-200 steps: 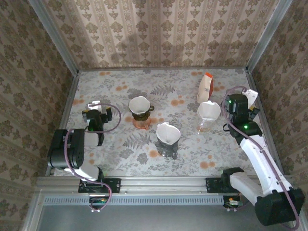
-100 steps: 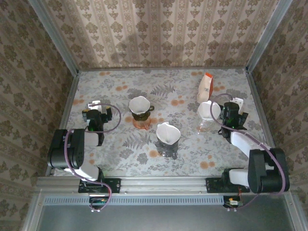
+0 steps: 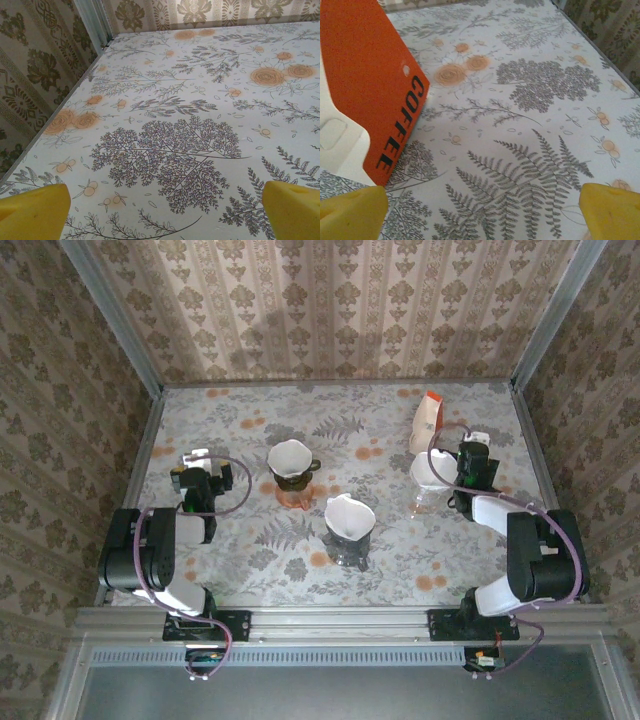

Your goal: Place the coffee filter in the dripper

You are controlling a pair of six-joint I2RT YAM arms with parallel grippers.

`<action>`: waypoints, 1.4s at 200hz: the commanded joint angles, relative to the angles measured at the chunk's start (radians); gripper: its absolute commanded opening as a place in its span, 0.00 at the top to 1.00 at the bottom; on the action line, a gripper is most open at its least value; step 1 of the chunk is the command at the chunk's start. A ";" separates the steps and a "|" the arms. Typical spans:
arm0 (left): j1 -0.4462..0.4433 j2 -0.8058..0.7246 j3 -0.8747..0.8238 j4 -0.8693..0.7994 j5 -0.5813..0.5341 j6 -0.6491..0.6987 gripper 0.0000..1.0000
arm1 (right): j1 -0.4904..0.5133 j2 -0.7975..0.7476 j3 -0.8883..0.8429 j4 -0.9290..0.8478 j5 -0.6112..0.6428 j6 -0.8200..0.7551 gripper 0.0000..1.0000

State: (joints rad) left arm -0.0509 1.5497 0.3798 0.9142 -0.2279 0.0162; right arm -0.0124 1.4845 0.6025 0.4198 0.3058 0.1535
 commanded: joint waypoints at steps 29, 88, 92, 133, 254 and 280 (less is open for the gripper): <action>0.002 0.000 -0.004 0.028 0.016 0.016 0.00 | 0.025 0.029 -0.009 0.086 -0.029 -0.034 0.00; 0.003 -0.001 -0.004 0.027 0.016 0.016 0.00 | 0.031 0.022 -0.020 0.096 -0.020 -0.035 0.00; 0.004 -0.001 -0.004 0.026 0.016 0.015 0.00 | 0.031 0.022 -0.019 0.096 -0.020 -0.035 0.00; 0.002 -0.002 -0.004 0.027 0.016 0.016 0.00 | 0.043 0.028 -0.033 0.131 -0.046 -0.061 0.00; 0.002 -0.002 -0.004 0.028 0.015 0.016 0.00 | 0.041 0.051 -0.209 0.470 -0.103 -0.086 0.00; -0.004 0.000 -0.004 0.029 0.011 0.021 0.00 | 0.043 0.048 -0.208 0.461 -0.103 -0.086 0.00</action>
State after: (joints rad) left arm -0.0509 1.5497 0.3798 0.9142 -0.2279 0.0166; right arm 0.0250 1.5234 0.3981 0.8352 0.2016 0.0772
